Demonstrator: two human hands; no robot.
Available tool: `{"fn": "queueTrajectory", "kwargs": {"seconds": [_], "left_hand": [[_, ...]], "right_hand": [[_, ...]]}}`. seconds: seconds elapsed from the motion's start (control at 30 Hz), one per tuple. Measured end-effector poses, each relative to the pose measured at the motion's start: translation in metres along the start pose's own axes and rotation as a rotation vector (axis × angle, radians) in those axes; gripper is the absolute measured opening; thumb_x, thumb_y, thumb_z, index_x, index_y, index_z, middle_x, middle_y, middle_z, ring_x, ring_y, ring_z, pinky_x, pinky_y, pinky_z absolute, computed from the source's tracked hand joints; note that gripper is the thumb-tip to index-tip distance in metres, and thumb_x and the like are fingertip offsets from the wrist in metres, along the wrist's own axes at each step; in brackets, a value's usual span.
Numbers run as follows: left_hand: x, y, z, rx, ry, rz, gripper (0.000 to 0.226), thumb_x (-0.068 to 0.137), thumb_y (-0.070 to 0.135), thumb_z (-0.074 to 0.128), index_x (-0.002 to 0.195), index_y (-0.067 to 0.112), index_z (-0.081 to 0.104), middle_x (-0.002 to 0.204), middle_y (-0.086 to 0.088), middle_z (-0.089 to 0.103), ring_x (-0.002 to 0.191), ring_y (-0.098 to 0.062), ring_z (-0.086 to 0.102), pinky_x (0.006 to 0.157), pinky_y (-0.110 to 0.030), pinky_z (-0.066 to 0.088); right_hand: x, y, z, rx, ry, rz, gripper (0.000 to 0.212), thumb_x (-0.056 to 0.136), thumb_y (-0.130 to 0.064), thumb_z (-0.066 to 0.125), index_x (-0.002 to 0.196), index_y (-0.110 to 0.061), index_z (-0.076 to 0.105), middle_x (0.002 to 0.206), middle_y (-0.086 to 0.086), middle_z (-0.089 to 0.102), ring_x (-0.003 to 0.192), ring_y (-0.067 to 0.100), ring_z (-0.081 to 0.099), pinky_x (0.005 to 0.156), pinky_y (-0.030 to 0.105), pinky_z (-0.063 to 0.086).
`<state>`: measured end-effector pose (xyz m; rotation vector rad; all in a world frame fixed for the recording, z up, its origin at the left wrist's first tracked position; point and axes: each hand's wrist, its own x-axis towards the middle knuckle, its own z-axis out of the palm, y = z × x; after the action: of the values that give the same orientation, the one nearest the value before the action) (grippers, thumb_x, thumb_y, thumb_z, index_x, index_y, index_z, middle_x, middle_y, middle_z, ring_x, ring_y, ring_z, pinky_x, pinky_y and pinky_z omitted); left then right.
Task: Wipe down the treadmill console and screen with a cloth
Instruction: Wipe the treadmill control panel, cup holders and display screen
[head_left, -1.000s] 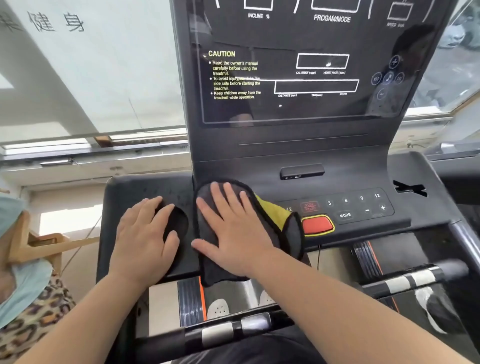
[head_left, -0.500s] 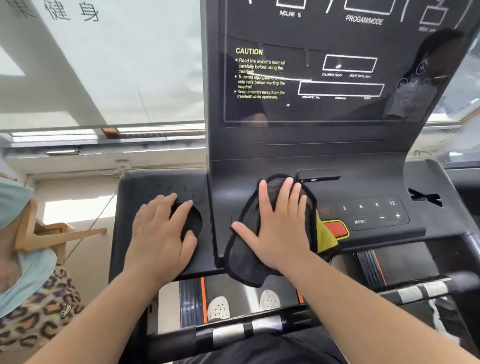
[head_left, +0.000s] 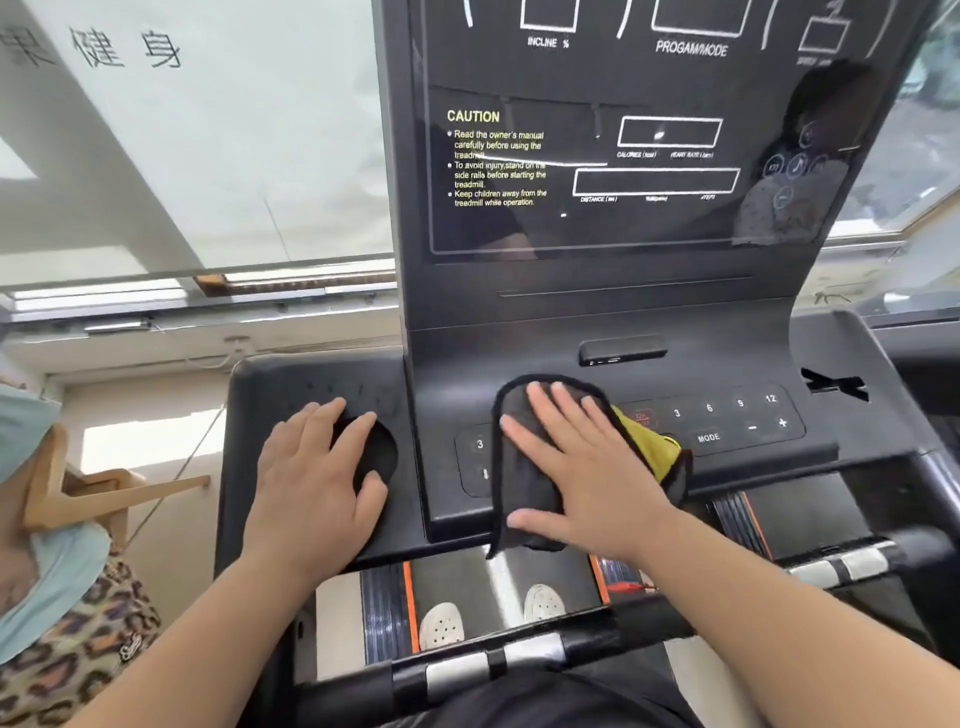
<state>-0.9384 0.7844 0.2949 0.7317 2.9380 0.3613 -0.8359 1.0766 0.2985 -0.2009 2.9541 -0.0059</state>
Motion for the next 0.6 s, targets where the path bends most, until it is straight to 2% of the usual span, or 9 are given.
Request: {"fn": "queueTrajectory", "kwargs": {"seconds": [0.1,0.17,0.23,0.33,0.43,0.53,0.6], "left_hand": [[0.000,0.000,0.000,-0.022,0.016,-0.012,0.062,0.084,0.042,0.038,0.137,0.017,0.058,0.143,-0.015,0.052,0.135,-0.039,0.042,0.114,-0.059,0.034],[0.000,0.001,0.000,-0.026,0.017,-0.019,0.062,0.084,0.043,0.038,0.137,0.017,0.058,0.143,-0.014,0.052,0.135,-0.038,0.043,0.114,-0.058,0.034],[0.000,0.001,0.000,-0.036,0.022,-0.022,0.062,0.084,0.042,0.038,0.137,0.017,0.059,0.142,-0.015,0.053,0.134,-0.039,0.043,0.112,-0.058,0.035],[-0.001,0.001,0.000,-0.048,0.035,-0.020,0.061,0.085,0.042,0.039,0.137,0.017,0.059,0.141,-0.014,0.053,0.133,-0.038,0.044,0.111,-0.057,0.037],[-0.001,0.002,-0.001,-0.094,0.096,-0.026,0.061,0.084,0.041,0.042,0.135,0.015,0.061,0.141,-0.014,0.053,0.132,-0.037,0.045,0.110,-0.056,0.037],[-0.004,0.005,-0.001,-0.116,0.213,0.022,0.055,0.083,0.038,0.050,0.127,0.009,0.066,0.137,-0.017,0.053,0.125,-0.040,0.049,0.106,-0.054,0.039],[-0.007,0.012,0.000,-0.122,0.266,0.069,0.052,0.083,0.038,0.053,0.123,0.008,0.068,0.131,-0.016,0.057,0.117,-0.040,0.052,0.101,-0.051,0.040]], "right_hand": [[0.004,0.002,-0.007,0.054,0.000,0.294,0.105,0.079,-0.096,0.010,0.165,-0.036,0.005,0.174,0.009,-0.010,0.160,0.034,-0.009,0.128,0.057,0.005],[0.017,-0.025,-0.008,0.089,0.028,0.374,0.108,0.080,-0.095,0.005,0.166,-0.029,0.008,0.173,0.016,-0.005,0.159,0.040,-0.006,0.128,0.058,0.002],[0.029,-0.055,-0.008,0.111,0.041,0.318,0.106,0.084,-0.092,0.011,0.166,-0.025,0.009,0.173,0.019,-0.004,0.158,0.042,-0.007,0.127,0.059,0.001],[0.040,-0.082,-0.006,0.099,0.039,0.092,0.097,0.090,-0.085,0.022,0.166,-0.027,0.008,0.173,0.013,-0.009,0.158,0.038,-0.014,0.127,0.060,0.000],[0.041,-0.085,0.000,0.076,0.053,-0.064,0.094,0.092,-0.082,0.030,0.166,-0.028,0.011,0.175,0.008,-0.003,0.159,0.034,-0.011,0.128,0.057,0.001],[0.033,-0.065,0.003,0.074,0.083,-0.121,0.094,0.090,-0.084,0.036,0.165,-0.031,0.017,0.175,0.004,0.006,0.161,0.030,-0.001,0.129,0.054,0.005],[0.025,-0.040,0.003,0.064,0.084,-0.059,0.097,0.087,-0.087,0.035,0.165,-0.033,0.016,0.175,0.003,0.004,0.161,0.029,-0.002,0.129,0.053,0.007]]}}
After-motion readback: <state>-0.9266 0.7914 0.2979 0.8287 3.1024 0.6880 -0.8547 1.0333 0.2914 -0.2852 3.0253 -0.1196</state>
